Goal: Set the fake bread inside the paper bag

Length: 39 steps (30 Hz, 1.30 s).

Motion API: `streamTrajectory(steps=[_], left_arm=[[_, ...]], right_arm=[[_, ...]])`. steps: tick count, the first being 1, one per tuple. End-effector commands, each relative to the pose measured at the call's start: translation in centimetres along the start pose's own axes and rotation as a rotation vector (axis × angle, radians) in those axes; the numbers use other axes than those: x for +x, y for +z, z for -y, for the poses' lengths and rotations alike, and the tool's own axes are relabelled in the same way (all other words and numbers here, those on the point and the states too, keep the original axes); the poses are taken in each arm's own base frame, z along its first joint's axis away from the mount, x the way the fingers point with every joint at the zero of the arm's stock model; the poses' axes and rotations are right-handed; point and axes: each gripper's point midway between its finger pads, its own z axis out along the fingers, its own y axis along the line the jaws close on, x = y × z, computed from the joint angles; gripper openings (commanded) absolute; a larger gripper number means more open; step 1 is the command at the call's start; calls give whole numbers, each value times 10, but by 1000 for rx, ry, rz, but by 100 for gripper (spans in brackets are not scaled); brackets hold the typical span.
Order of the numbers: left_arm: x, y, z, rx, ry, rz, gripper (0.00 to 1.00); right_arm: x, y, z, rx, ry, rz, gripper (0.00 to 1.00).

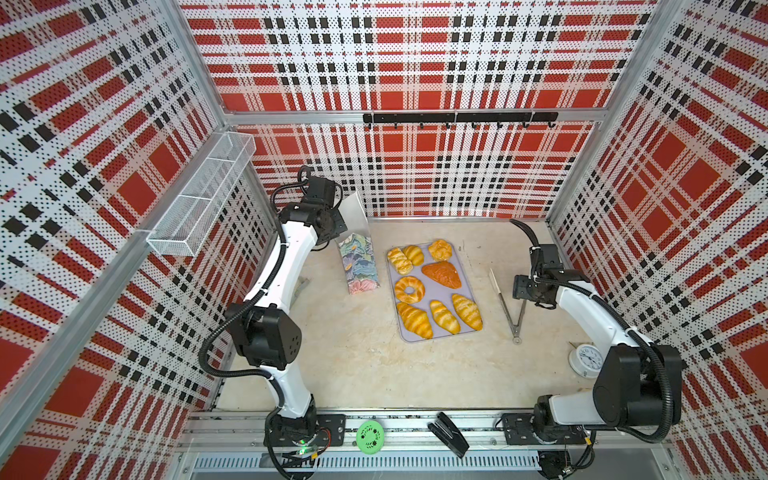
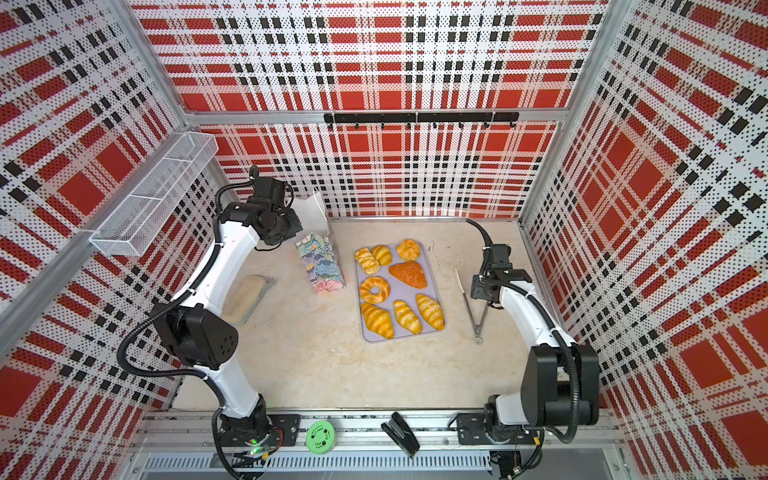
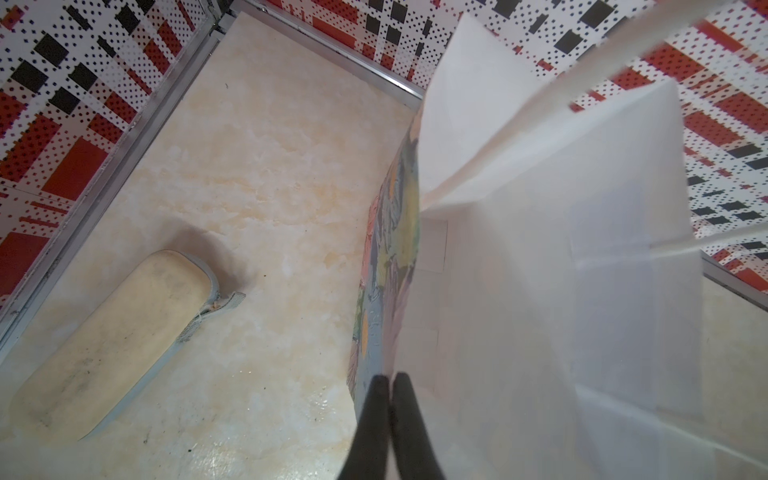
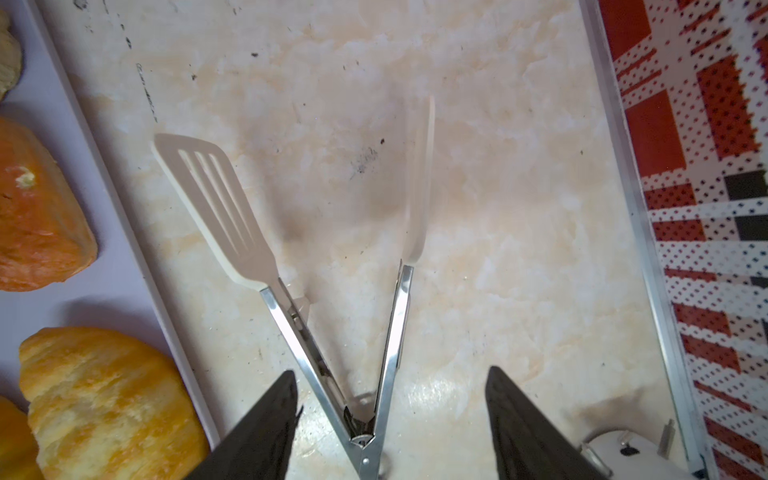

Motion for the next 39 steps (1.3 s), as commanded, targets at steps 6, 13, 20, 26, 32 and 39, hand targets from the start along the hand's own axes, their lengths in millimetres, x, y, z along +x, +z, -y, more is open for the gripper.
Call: streamTrajectory(steps=[6,13,20,26,32,39], left_arm=[[2,-5,-3,20,-22,0,20],[2,-16,-2,37,-23,13,51],[-1,-42,-11,36,-35,91,81],[2,-69,-15,24,-2,170,99],[10,-100,-9,1,61,275,99],[14,-141,5,-8,126,440,99]], right_arm=[[34,19,4,24,87,-95,63],[43,34,-3,-9,121,-113,59],[45,49,-1,-37,182,-129,51],[43,55,-7,-85,209,-118,46],[46,63,-12,-100,207,-139,45],[49,75,-20,-128,182,-174,36]])
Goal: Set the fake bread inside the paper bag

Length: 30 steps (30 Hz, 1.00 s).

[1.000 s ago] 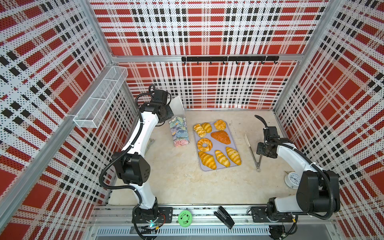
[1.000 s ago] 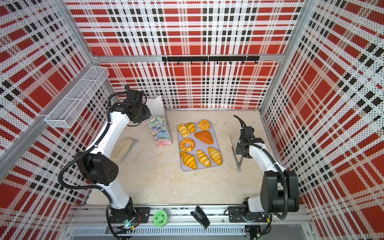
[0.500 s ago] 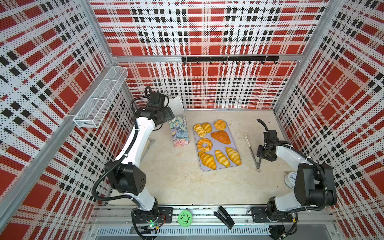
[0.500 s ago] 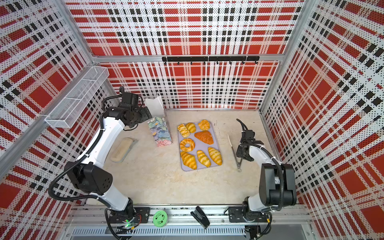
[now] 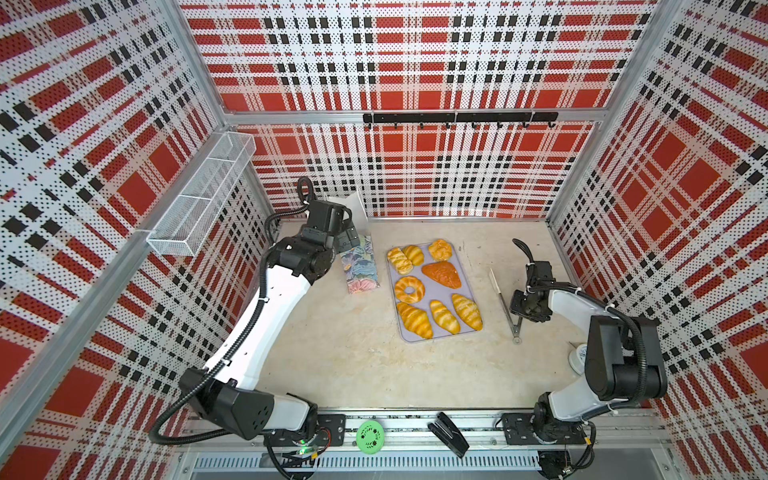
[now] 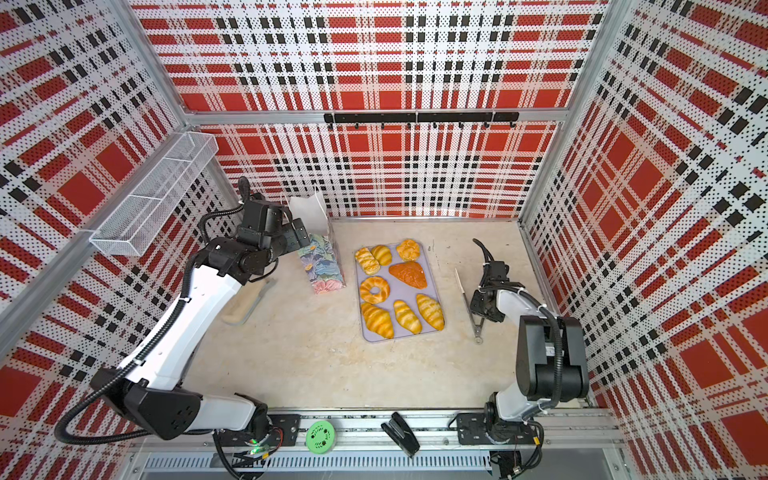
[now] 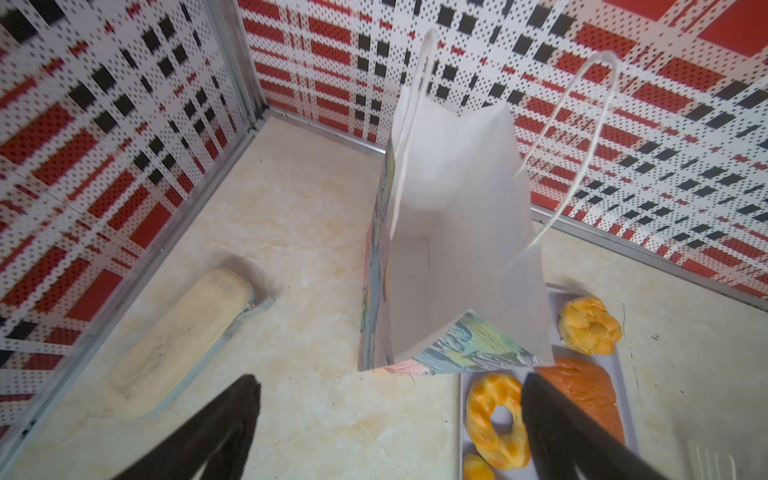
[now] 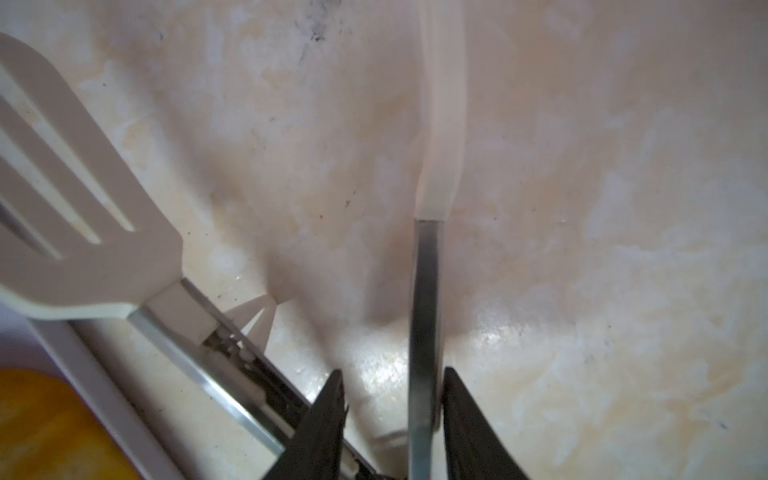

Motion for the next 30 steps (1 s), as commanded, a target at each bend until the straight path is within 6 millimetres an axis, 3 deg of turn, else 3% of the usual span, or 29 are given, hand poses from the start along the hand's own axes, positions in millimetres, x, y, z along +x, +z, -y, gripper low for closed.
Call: streamTrajectory(steps=[1,8,15,21,30], left_arm=[[-26,-25,-4,-66,23,165,99],[-30,-40,16,-48,76,242,99],[-33,-40,51,55,136,251,99],[-34,-36,97,196,199,223,100],[-22,-41,186,479,365,182,99]], right_arm=[[-4,8,-6,-24,-8,-6,35],[-11,8,-9,-37,-11,6,20],[-35,-20,-16,-67,-34,71,10],[-65,-57,-28,-104,-74,154,8],[-99,-108,-59,-250,-126,274,9]])
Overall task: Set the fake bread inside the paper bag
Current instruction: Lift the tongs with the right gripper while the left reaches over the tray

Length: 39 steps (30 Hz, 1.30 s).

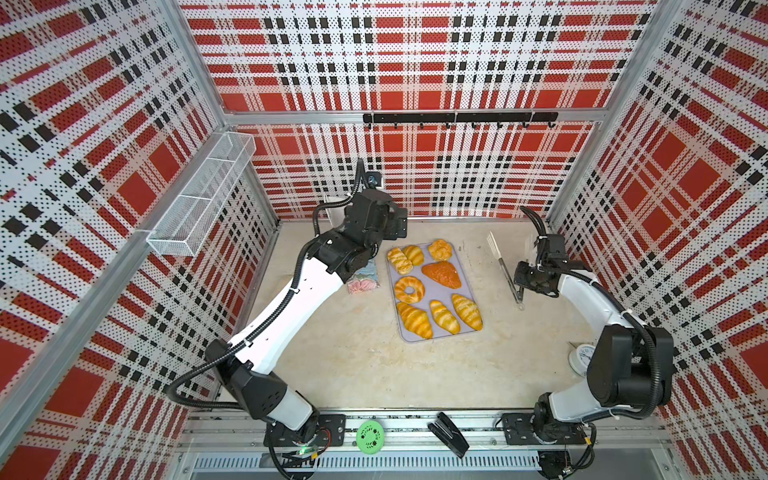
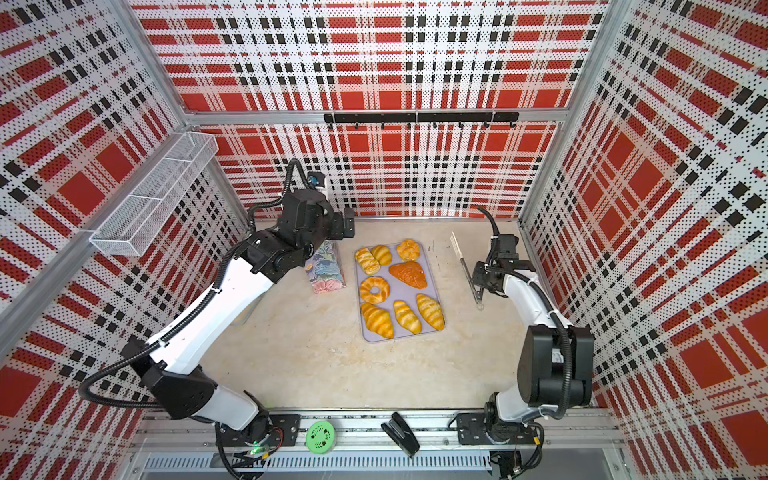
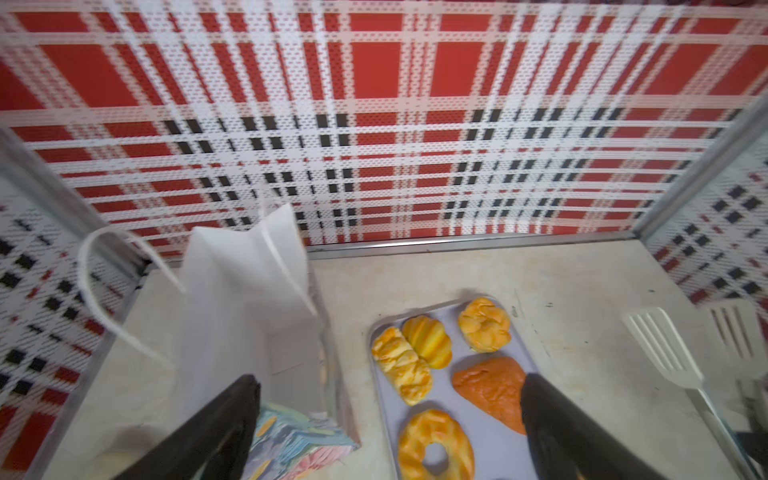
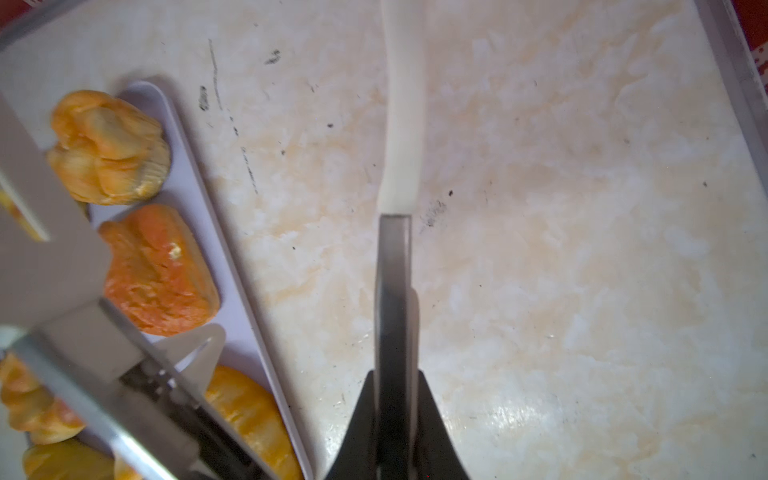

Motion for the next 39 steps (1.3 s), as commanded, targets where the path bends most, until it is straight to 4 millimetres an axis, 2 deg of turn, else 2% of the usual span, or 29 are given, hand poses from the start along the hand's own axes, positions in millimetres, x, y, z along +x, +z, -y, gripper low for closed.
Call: streamTrajectory(steps=[1,10,13,16,20,24,28,31,35,39], left_arm=[[-10,5,41,181,43,18,99],[-18,24,127,612,-14,-3,99],[-22,26,148,789,-78,-4,99],[-23,38,154,873,-169,-28,99],[-18,50,161,887,-158,-58,100],[-15,63,167,922,-176,-70,100],[-13,76,171,987,-235,-102,93],[-9,82,174,999,-228,-120,92],[1,90,176,1020,-242,-147,91],[7,95,182,1084,-258,-162,88]], right_arm=[[-27,-26,-25,-124,-42,89,10],[-53,-47,-81,-422,-73,125,12],[-64,-53,-95,-496,-70,142,13],[-73,-56,-103,-535,-63,148,13],[-78,-55,-108,-561,-54,138,13],[-82,-58,-124,-664,-48,120,13],[-85,-59,-142,-781,-36,64,12],[-87,-60,-147,-817,-24,52,12],[-88,-61,-153,-853,-15,54,13],[-80,-59,-171,-908,-1,0,13]])
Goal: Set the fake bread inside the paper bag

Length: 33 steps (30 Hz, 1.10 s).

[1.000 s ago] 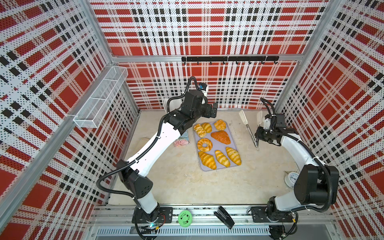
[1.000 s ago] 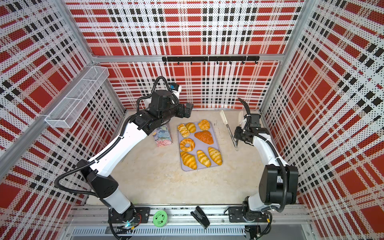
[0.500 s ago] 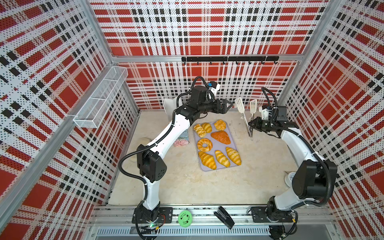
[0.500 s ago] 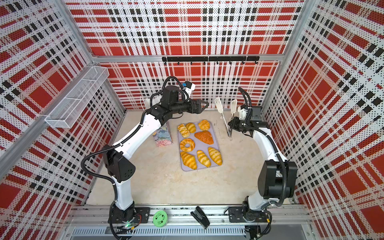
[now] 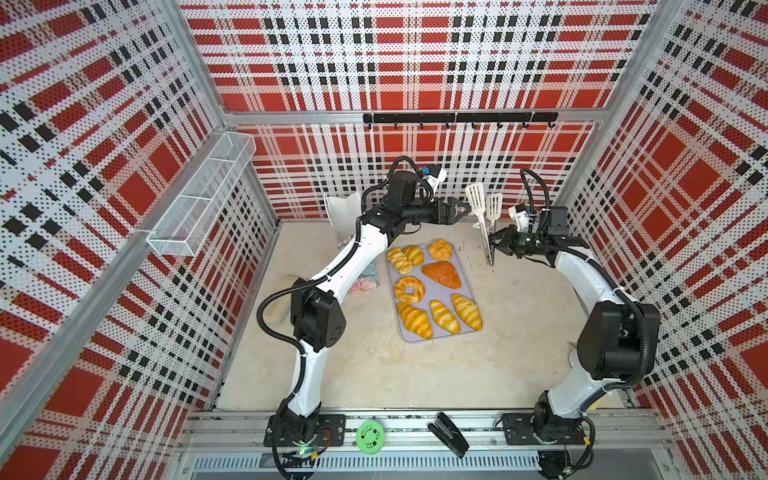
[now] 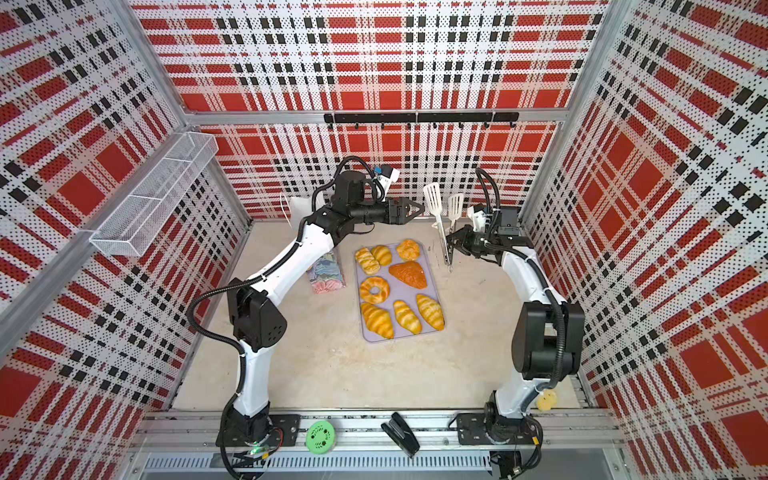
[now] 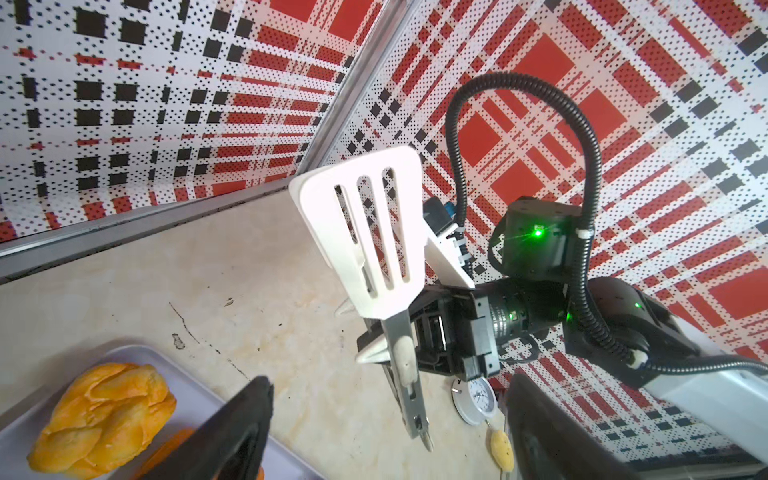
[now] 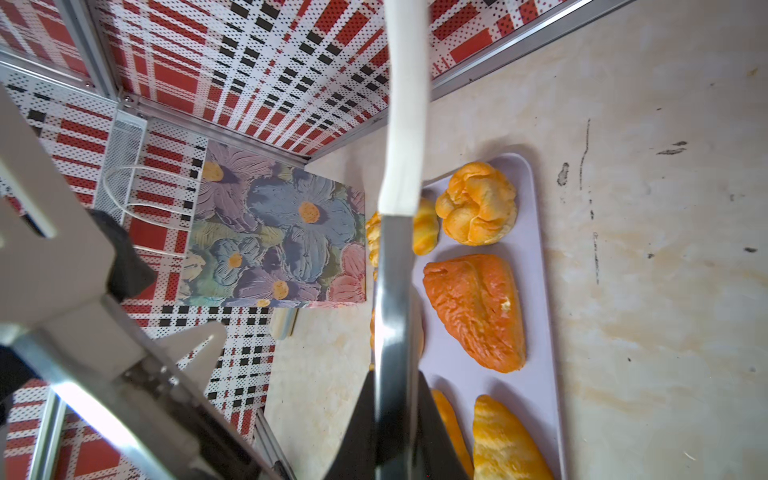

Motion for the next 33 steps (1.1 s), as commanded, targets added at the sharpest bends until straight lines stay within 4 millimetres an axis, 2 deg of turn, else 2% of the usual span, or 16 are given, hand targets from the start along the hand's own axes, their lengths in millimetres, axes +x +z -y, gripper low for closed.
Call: streamTrajectory(steps=[1,6,11,15,19,28,33], left_arm=[[-6,5,8,91,3,11,88],[-5,9,10,162,-7,11,84],[0,6,3,190,-18,-7,79],[-5,0,5,251,-34,9,72],[0,2,9,279,-37,-9,66],[8,5,8,293,-50,-23,65],[7,6,12,307,-47,-20,63]], right_arm=[[-7,11,-32,-123,-50,-10,13],[7,32,-43,-168,-36,-79,13],[11,40,-55,-217,-29,-107,13],[14,43,-60,-256,-5,-127,14],[12,43,-63,-271,5,-137,13],[8,41,-76,-348,27,-137,13],[11,42,-75,-367,38,-149,13]])
